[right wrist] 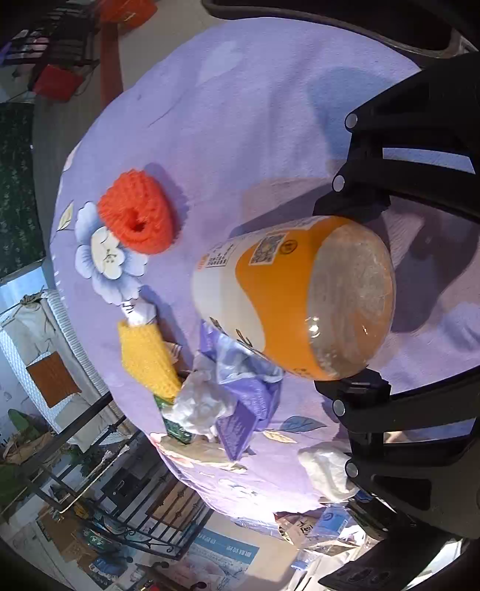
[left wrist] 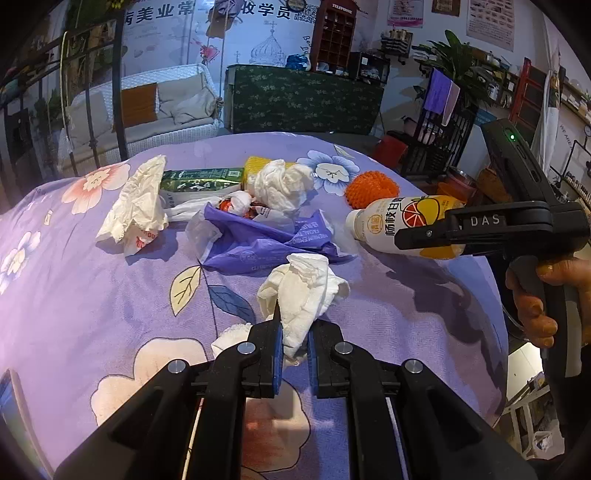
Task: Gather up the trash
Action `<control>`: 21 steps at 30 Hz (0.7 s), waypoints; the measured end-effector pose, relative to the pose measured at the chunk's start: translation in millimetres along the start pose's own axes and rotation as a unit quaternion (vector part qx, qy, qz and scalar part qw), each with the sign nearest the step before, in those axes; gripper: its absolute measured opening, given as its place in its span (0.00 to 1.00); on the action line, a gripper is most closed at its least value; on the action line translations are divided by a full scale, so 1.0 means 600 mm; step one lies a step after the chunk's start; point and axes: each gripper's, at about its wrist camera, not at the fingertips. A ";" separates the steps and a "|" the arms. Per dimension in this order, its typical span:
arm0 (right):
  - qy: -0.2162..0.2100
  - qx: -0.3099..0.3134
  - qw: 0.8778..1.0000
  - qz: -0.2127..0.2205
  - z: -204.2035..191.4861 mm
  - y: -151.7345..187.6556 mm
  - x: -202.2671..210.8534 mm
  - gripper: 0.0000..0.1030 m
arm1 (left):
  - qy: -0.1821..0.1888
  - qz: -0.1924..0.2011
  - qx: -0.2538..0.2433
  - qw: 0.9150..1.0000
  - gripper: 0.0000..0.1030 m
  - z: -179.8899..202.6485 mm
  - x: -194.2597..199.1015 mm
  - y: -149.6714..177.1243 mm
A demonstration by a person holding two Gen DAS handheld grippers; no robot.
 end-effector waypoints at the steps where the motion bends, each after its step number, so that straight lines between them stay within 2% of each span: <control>1: 0.002 0.005 1.000 -0.004 0.000 0.004 -0.002 0.59 | 0.002 0.000 -0.003 1.000 0.10 0.005 -0.001 0.000; 4: 0.034 0.049 0.998 -0.030 -0.017 0.014 -0.012 0.59 | 0.006 -0.001 -0.011 1.000 0.10 0.016 -0.002 -0.001; 9: 0.079 0.126 0.983 -0.104 -0.043 0.027 -0.041 0.59 | 0.009 -0.001 -0.017 1.000 0.10 0.028 -0.001 -0.003; 12: 0.096 0.129 0.981 -0.108 -0.048 0.006 -0.056 0.60 | 0.009 -0.001 -0.020 1.000 0.10 0.032 0.000 -0.003; 15: 0.087 0.124 0.980 -0.130 -0.049 -0.014 -0.080 0.69 | 0.011 -0.003 -0.019 1.000 0.10 0.031 -0.001 -0.002; 18: 0.098 0.128 0.978 -0.134 -0.052 -0.028 -0.100 0.69 | 0.011 -0.005 -0.022 1.000 0.10 0.032 -0.002 0.000; 21: 0.099 0.121 0.980 -0.126 -0.050 -0.032 -0.096 0.64 | 0.011 -0.005 -0.022 1.000 0.10 0.031 -0.002 -0.001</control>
Point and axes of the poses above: each gripper's, at about its wrist camera, not at the fingertips, and x roughly against the way its jaws point, z to its right, y to its underside
